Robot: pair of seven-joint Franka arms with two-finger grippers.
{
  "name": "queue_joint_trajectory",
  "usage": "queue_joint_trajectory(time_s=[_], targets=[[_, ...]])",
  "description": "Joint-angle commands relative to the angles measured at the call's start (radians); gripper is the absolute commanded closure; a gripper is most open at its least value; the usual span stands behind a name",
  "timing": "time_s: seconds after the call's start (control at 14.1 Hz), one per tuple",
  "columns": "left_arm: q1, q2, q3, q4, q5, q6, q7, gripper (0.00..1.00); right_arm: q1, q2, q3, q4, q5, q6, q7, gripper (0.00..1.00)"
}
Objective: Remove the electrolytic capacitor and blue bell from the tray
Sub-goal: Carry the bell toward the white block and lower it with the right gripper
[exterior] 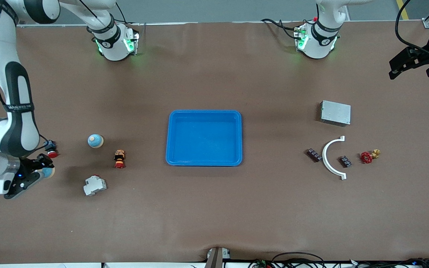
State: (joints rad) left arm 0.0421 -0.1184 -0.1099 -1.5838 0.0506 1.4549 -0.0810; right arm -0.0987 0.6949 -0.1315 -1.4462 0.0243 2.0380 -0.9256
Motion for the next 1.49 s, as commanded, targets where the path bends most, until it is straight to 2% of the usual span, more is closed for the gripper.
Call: queue_joint_trajectory(time_s=[0.0, 0.5, 0.99, 1.28, 1.42], targets=[[-0.001, -0.030, 0.003, -0.008, -0.018, -0.013, 0.003, 0.00, 0.000, 0.014, 0.020, 0.015, -0.006, 0.022, -0.015, 0.91], [-0.001, -0.026, 0.003, -0.007, -0.018, -0.013, -0.002, 0.00, 0.007, 0.095, 0.023, 0.015, -0.011, 0.114, -0.018, 0.91], [-0.005, -0.032, -0.010, -0.008, -0.018, -0.021, -0.011, 0.00, 0.002, 0.124, 0.023, 0.013, -0.006, 0.165, -0.030, 0.88], [-0.007, -0.030, -0.023, -0.010, -0.018, -0.021, -0.013, 0.00, 0.007, 0.141, 0.023, 0.013, -0.003, 0.195, -0.029, 0.80], [-0.005, -0.032, -0.027, -0.012, -0.020, -0.022, -0.013, 0.00, 0.007, 0.141, 0.023, 0.013, -0.003, 0.195, -0.029, 0.72]])
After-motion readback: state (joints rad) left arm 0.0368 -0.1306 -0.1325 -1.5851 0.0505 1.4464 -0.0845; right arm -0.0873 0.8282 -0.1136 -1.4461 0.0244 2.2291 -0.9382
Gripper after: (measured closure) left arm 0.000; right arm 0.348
